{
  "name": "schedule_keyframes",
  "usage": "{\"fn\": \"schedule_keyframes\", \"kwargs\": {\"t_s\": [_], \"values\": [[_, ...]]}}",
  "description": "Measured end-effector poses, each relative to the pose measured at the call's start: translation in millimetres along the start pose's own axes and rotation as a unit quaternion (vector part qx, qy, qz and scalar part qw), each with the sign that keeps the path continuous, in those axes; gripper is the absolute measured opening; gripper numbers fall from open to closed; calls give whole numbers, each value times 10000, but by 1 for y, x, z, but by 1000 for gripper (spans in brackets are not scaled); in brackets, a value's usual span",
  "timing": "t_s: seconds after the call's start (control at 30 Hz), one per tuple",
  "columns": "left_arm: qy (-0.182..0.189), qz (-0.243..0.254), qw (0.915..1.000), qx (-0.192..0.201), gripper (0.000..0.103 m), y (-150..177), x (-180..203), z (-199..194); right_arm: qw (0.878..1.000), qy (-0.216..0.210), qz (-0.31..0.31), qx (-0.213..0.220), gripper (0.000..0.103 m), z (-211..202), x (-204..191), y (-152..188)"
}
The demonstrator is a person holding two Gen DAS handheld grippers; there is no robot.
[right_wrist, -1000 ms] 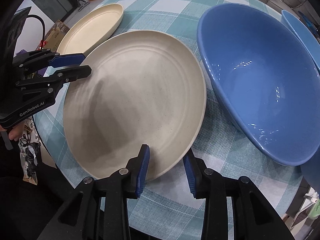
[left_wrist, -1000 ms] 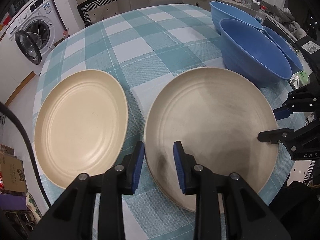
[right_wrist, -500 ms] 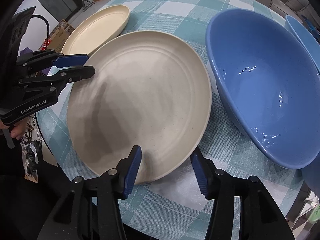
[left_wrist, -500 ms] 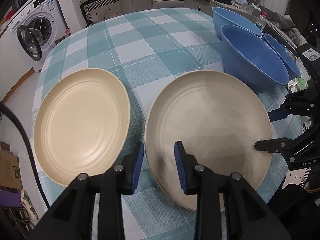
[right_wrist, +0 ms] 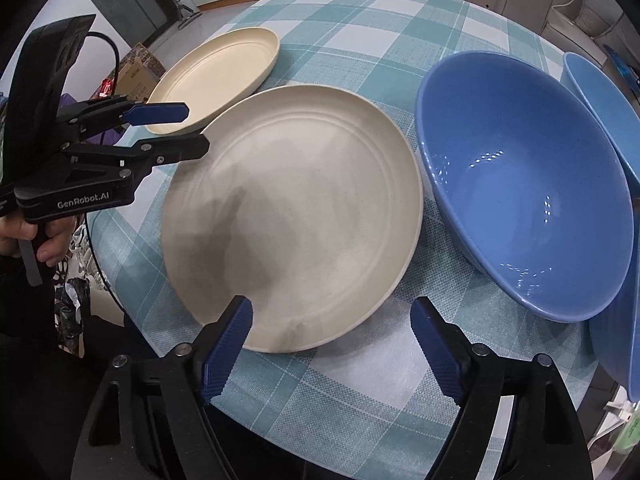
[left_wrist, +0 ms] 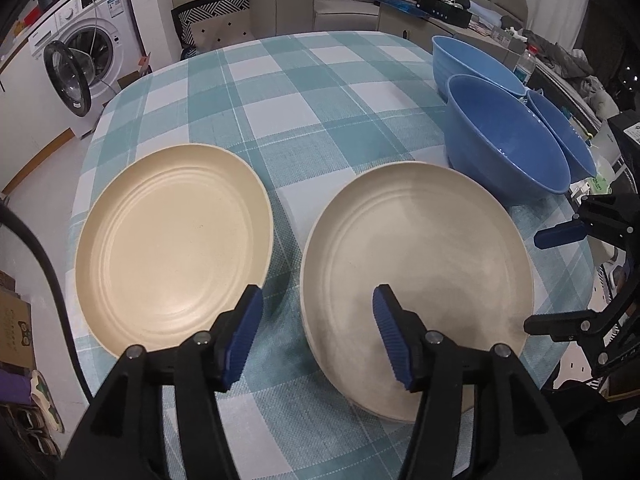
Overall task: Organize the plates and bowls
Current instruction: 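Lower the held cream plates onto the table and open both tools, then withdraw both tools and move them toward another cream plate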
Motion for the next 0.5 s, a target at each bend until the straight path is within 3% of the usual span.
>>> {"fn": "schedule_keyframes", "kwargs": {"t_s": [0.07,0.17,0.27,0.37,0.5], "values": [[-18,-8,10000,17,62,1,-1,-2,10000,-55,-17,8,88,-2,-3,0],[-96,0,9999,141,78,1,-1,-8,9999,-97,-41,-3,91,-4,-6,-1],[-114,-2,9997,192,79,0,-3,-12,9999,-95,-87,20,94,-10,-8,0],[-143,-54,9996,241,87,0,-6,-16,9998,-143,-122,22,99,-13,-12,-1],[-202,-104,9993,288,87,1,-9,-21,9997,-164,-186,79,101,-21,-15,-2]]}}
Point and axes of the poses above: each gripper's, at about its wrist camera, not at the fingertips, and z roughly the way its jaws point, x to its right, y to its underside, the point moved 2 cm from there along z, roughly the way its jaws point, and after that the axes turned 2 degrees about x, right-handed, at the moved point
